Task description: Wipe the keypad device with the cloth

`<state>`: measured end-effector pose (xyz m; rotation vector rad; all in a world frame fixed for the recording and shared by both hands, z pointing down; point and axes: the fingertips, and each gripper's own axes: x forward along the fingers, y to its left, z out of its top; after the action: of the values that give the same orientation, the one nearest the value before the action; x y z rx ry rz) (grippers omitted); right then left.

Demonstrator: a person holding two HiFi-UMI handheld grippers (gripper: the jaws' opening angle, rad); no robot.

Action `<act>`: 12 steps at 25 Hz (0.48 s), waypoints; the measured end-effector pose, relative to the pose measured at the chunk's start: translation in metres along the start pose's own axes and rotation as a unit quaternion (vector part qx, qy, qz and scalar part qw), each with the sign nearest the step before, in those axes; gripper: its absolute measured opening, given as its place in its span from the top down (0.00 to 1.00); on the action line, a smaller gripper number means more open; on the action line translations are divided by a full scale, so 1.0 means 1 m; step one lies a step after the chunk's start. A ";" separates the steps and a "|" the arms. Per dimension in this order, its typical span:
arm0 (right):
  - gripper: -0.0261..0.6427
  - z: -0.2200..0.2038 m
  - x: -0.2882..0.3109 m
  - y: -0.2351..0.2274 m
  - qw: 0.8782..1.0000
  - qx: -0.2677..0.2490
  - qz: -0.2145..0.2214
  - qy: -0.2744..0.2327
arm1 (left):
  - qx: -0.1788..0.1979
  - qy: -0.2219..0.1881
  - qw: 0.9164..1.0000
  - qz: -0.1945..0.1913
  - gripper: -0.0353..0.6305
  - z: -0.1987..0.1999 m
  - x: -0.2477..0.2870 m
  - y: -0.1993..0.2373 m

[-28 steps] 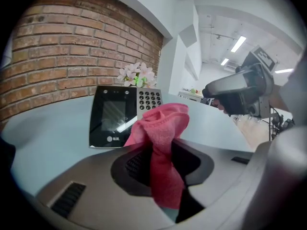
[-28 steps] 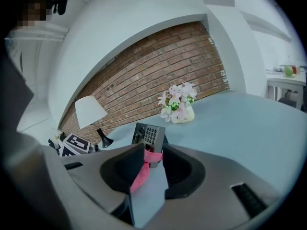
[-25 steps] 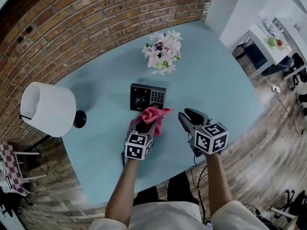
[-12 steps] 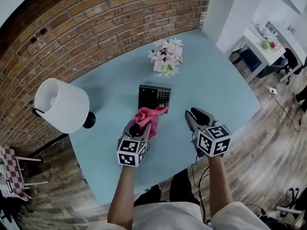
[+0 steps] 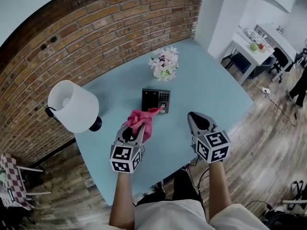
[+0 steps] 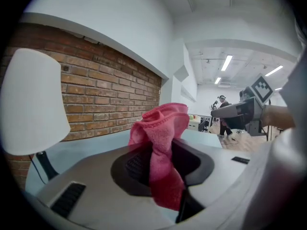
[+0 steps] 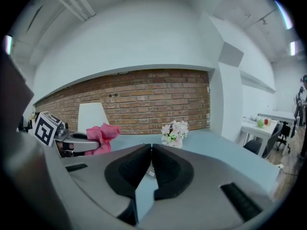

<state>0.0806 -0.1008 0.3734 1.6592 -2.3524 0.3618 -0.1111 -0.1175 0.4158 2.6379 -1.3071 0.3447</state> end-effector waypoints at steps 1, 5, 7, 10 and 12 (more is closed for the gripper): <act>0.92 0.004 -0.006 0.004 1.000 -0.008 -0.003 -0.003 | 0.002 -0.003 1.000 0.000 0.72 0.004 -0.007 0.000; 0.93 0.019 -0.029 0.021 1.000 -0.023 -0.006 -0.016 | 0.018 -0.011 1.000 0.001 0.72 0.019 -0.028 -0.001; 0.93 0.026 -0.037 0.027 0.999 -0.032 -0.005 -0.021 | 0.029 -0.015 0.999 -0.002 0.72 0.025 -0.033 -0.005; 0.93 0.032 -0.048 0.031 0.999 -0.037 -0.004 -0.030 | 0.049 -0.019 0.999 -0.007 0.72 0.033 -0.039 -0.015; 0.93 0.035 -0.060 0.032 0.999 -0.033 -0.004 -0.038 | 0.056 -0.024 0.998 -0.012 0.72 0.040 -0.044 -0.025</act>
<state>0.0678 -0.0492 0.3188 1.6788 -2.3844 0.2212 -0.1120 -0.0792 0.3636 2.7694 -1.3049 0.3640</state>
